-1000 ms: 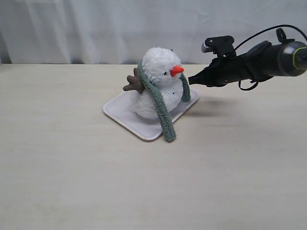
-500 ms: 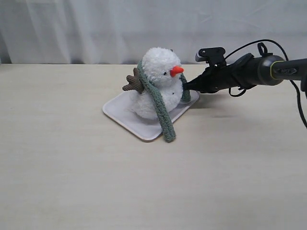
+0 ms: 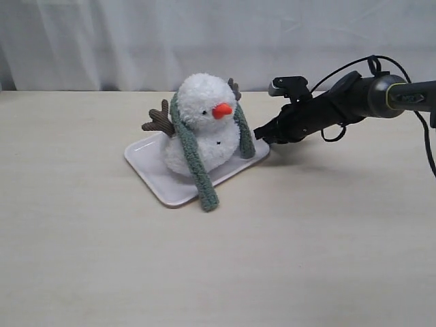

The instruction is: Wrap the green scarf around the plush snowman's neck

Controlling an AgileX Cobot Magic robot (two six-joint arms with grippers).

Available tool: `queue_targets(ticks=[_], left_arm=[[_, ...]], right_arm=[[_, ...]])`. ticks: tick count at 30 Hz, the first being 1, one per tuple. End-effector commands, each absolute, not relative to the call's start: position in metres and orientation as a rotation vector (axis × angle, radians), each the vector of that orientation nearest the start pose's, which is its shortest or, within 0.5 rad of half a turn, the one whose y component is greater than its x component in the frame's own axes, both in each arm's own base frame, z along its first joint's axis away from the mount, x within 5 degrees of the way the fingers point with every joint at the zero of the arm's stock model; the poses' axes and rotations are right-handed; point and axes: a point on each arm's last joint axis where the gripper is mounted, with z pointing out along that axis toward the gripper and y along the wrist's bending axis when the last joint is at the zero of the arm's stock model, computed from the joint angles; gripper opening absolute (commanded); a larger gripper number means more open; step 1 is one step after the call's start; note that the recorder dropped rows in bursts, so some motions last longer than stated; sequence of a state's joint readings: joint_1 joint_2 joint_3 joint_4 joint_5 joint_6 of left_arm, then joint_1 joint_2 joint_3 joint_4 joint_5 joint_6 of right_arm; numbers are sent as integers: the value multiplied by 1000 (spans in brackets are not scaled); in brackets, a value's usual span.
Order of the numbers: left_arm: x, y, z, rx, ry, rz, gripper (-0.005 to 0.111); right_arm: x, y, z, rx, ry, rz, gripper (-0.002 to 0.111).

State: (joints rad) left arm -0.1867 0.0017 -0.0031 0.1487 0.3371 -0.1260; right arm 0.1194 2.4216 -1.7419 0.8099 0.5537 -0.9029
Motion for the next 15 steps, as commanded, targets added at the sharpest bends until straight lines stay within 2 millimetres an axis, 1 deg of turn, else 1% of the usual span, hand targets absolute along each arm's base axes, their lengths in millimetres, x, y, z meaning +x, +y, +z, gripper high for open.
queue_targets(ticks=[1, 7, 9, 12, 15], left_arm=[[54, -6, 184, 145, 1800, -83, 0], [54, -6, 184, 145, 1800, -83, 0], [54, -6, 184, 145, 1800, -83, 0], [54, -6, 184, 145, 1800, -83, 0], [54, -6, 184, 145, 1800, -83, 0]], right_arm=[[483, 100, 87, -610, 2550, 611, 4], [469, 107, 89, -706, 2618, 768, 4], [463, 111, 88, -763, 2645, 805, 4], [456, 116, 89, -840, 2671, 819, 4], [455, 118, 97, -845, 2678, 800, 4]])
